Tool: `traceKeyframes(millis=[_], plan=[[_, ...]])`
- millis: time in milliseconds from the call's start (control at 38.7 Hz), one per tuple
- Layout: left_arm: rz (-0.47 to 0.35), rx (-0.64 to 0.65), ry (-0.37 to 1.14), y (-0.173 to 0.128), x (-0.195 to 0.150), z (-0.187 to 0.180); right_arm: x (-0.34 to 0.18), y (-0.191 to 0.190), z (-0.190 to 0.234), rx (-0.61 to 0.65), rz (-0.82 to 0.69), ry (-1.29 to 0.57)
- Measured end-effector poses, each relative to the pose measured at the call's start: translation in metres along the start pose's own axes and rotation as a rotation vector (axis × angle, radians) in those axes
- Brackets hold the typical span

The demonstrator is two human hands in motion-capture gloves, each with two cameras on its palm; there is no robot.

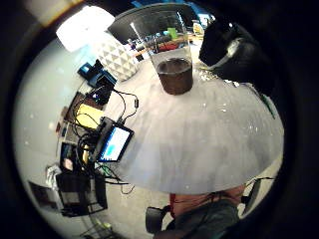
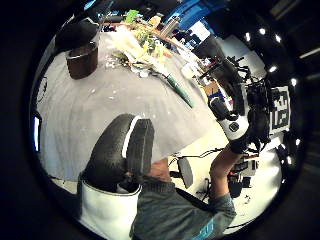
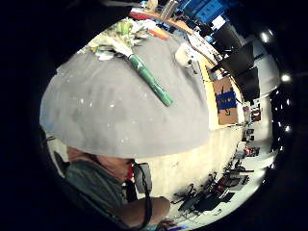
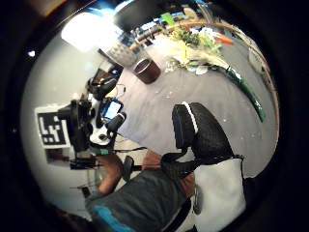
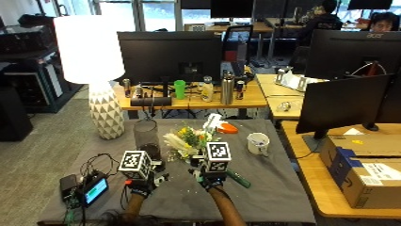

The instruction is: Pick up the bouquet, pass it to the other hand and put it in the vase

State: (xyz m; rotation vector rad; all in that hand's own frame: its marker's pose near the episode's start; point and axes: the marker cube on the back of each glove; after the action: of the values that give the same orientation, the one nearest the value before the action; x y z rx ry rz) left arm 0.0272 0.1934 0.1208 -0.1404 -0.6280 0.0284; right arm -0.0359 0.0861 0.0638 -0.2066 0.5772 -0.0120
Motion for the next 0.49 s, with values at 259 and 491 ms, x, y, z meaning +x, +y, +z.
traceKeyframes(millis=[259, 491], plan=[[0.008, -0.028, -0.133, 0.039, 0.025, 0.023, -0.021, 0.025, 0.005, -0.075, 0.006, 0.115], [0.007, -0.029, -0.129, 0.042, 0.024, 0.021, -0.022, 0.029, 0.001, -0.090, 0.004, 0.105]])
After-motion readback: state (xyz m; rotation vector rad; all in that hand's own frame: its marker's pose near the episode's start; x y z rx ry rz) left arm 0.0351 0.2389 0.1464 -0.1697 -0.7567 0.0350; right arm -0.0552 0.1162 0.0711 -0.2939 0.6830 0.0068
